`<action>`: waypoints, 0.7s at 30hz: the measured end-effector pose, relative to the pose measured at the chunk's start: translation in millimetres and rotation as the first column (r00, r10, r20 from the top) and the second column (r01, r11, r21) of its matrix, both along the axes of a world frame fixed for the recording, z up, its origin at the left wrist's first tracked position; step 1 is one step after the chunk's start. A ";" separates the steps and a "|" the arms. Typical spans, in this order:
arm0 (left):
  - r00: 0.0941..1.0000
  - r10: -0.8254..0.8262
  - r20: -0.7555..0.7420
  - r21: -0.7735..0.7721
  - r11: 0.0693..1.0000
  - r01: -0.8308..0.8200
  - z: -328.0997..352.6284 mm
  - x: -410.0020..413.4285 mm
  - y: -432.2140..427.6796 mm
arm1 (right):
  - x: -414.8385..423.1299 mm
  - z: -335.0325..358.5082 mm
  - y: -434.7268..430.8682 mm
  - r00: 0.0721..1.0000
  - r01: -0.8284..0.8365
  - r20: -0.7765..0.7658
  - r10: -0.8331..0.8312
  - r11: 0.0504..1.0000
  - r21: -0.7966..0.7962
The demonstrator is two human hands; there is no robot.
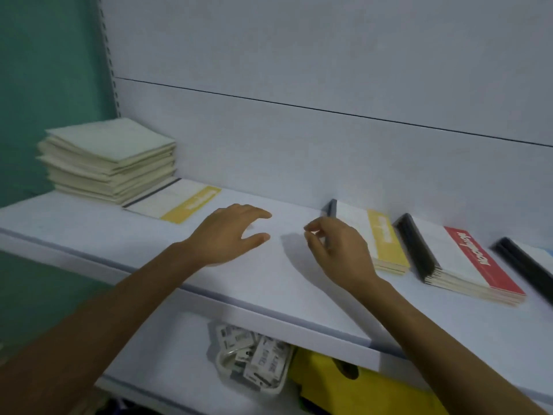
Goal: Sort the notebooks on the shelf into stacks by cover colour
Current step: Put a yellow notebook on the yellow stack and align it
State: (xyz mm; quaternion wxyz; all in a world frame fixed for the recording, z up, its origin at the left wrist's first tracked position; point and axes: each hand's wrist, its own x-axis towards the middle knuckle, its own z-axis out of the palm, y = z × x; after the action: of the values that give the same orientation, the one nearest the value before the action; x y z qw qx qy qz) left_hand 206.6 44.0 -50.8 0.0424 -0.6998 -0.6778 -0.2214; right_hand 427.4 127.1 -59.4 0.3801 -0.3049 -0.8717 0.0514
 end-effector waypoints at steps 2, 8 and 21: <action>0.998 0.056 0.036 -0.002 0.998 -0.056 1.6 -40.3 -21.3 | -48.0 2.6 -7.1 0.997 -0.064 0.035 0.066 0.997 -0.043; 0.969 0.213 0.122 0.025 0.976 -0.217 -4.1 -147.5 -91.7 | -204.1 6.0 -18.2 0.970 -0.165 0.150 0.192 0.970 -0.176; 0.932 0.279 0.229 0.070 0.951 -0.302 -22.5 -217.1 -116.3 | -281.1 -16.3 -33.2 0.841 -0.127 0.487 0.235 0.961 -0.245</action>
State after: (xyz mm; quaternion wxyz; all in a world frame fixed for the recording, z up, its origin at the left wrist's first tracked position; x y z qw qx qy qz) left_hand -10.5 -72.4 -73.3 0.0371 -0.5603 -0.7619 -0.3227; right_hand 146.3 94.0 -75.7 0.0953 -0.2607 -0.9562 0.0932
